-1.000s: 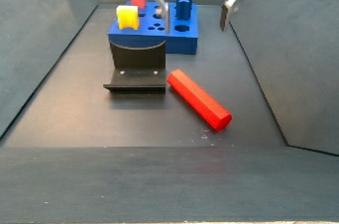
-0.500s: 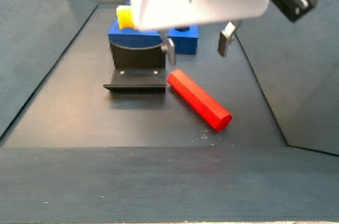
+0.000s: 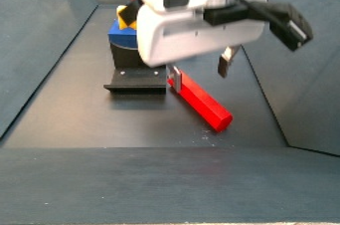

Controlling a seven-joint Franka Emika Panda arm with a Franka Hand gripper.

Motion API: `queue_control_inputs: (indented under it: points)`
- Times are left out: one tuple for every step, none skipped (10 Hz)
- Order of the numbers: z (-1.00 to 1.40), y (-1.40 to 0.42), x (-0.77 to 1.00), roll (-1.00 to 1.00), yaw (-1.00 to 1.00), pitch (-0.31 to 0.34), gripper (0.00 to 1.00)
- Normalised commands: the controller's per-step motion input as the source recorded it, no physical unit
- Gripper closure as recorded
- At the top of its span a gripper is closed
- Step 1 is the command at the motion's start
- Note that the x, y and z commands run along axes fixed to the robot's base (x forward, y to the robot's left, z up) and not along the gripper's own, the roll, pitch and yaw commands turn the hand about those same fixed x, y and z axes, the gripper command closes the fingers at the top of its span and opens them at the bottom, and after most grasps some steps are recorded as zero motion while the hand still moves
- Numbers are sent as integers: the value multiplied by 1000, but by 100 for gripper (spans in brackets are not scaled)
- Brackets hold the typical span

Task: Pick up the hexagon object. Move up. Place the hexagon object on the fixture. Regrasp the hexagon object. Move to above the board. Insert the hexagon object.
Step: Pick up the hexagon object.

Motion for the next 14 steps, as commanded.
queue_control_inputs:
  points:
    - [-983, 209, -37, 0, 237, 0, 0]
    - [-894, 291, -131, 0, 209, 0, 0]
    - [-900, 220, 0, -9, 206, 0, 0]
    - [-923, 171, 0, -46, 189, 0, 0]
    - [-834, 203, 0, -67, 180, 0, 0]
    - [-594, 217, 0, -153, 149, 0, 0]
    - [-369, 97, 0, -170, 114, 0, 0]
    - [-34, 0, 0, -59, 0, -33, 0]
    - [0, 0, 0, 0, 0, -7, 0]
    - [0, 0, 0, 0, 0, 0, 0]
    - [0, 0, 0, 0, 0, 0, 100]
    - [0, 0, 0, 0, 0, 0, 100]
    - [0, 0, 0, 0, 0, 0, 100]
    - [0, 0, 0, 0, 0, 0, 100]
